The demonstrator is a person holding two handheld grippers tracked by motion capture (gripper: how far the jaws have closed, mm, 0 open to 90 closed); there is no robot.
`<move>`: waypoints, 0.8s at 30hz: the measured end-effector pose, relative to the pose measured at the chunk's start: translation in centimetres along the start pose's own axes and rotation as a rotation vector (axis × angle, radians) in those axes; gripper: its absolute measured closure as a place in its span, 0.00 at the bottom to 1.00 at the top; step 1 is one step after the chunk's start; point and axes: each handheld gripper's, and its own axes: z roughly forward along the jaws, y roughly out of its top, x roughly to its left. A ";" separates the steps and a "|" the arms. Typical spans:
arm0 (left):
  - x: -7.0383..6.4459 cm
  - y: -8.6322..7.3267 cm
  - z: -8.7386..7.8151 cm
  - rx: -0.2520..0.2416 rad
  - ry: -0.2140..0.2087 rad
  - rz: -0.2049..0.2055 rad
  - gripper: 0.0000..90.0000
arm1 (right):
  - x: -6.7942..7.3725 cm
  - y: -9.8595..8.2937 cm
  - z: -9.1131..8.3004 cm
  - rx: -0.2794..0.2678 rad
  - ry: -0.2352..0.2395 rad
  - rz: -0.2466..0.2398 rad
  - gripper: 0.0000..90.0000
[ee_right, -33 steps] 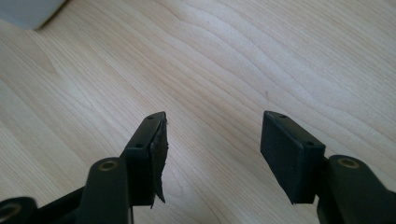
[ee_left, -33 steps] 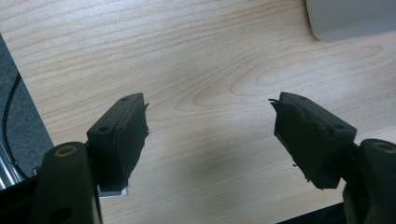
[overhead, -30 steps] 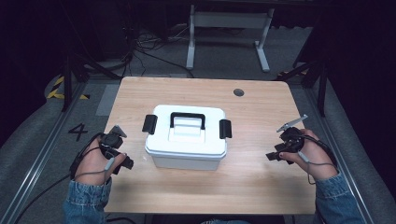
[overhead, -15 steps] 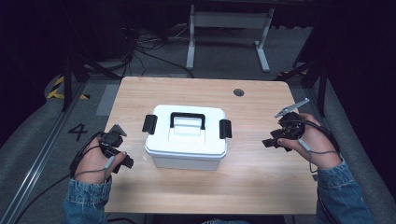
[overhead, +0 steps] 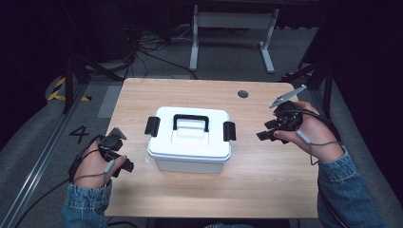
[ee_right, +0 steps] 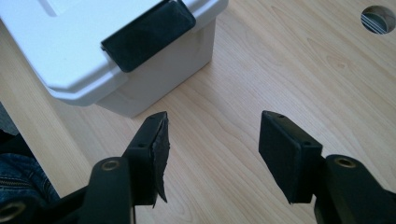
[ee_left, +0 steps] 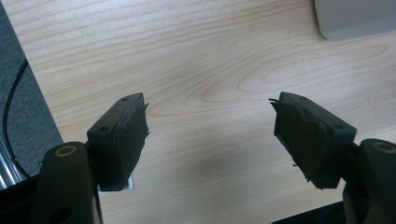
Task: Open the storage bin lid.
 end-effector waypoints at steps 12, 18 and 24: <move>0.1 0.0 -0.1 0.001 -0.002 0.001 0.29 | 1.5 2.6 -0.7 -0.001 0.007 -0.047 0.49; 0.1 0.1 0.0 0.000 -0.003 -0.003 0.29 | 2.1 4.4 0.1 0.023 0.034 -0.081 0.48; 0.2 0.0 -0.1 0.000 -0.004 -0.004 0.29 | 2.5 6.0 0.9 0.022 0.059 -0.111 0.48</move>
